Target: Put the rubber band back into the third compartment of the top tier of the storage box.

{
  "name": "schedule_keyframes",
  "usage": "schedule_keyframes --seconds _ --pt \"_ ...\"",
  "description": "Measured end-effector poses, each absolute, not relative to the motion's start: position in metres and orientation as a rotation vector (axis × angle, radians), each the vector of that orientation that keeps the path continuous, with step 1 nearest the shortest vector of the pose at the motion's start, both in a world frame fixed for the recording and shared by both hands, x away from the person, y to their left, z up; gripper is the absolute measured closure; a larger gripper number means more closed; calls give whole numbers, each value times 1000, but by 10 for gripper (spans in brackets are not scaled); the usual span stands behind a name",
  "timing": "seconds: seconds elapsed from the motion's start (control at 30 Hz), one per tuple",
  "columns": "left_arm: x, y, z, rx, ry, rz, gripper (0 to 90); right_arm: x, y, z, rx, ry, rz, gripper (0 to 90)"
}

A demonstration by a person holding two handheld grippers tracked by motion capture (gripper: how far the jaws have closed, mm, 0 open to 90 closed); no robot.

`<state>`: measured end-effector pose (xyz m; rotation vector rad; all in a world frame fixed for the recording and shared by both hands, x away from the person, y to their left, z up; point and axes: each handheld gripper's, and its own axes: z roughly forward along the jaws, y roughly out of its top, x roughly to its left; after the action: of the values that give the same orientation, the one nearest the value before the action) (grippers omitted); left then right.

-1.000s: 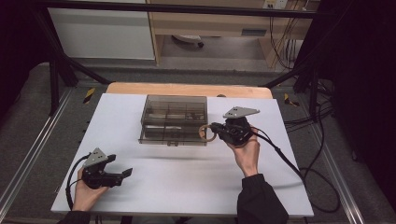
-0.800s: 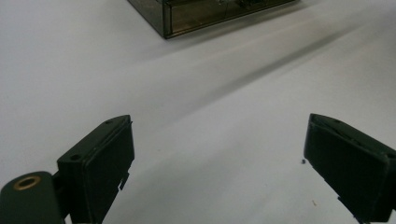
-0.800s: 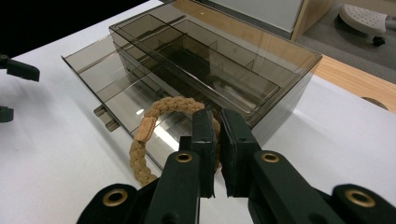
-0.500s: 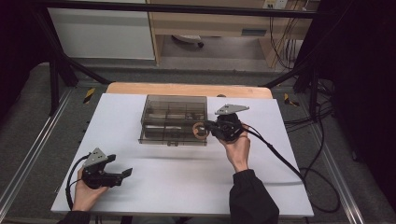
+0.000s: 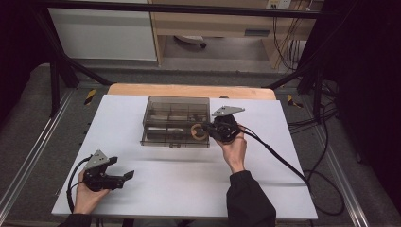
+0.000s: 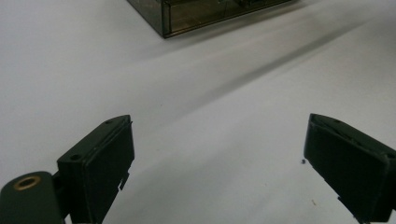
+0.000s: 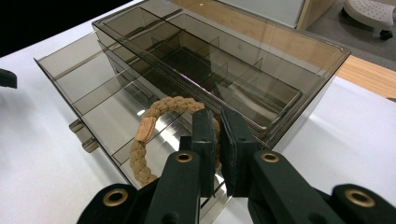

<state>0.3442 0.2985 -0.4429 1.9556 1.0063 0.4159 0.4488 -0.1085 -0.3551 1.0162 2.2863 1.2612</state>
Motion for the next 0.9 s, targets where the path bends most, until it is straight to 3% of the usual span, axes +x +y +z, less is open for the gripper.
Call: schedule_keyframes --seconds 0.7,0.9 --pt "344 299 -443 1957 1004 416 81 452 -96 -377 1005 2356 1192 841" --pt "344 299 -443 1961 1002 418 81 451 -95 -377 997 2354 1192 787"
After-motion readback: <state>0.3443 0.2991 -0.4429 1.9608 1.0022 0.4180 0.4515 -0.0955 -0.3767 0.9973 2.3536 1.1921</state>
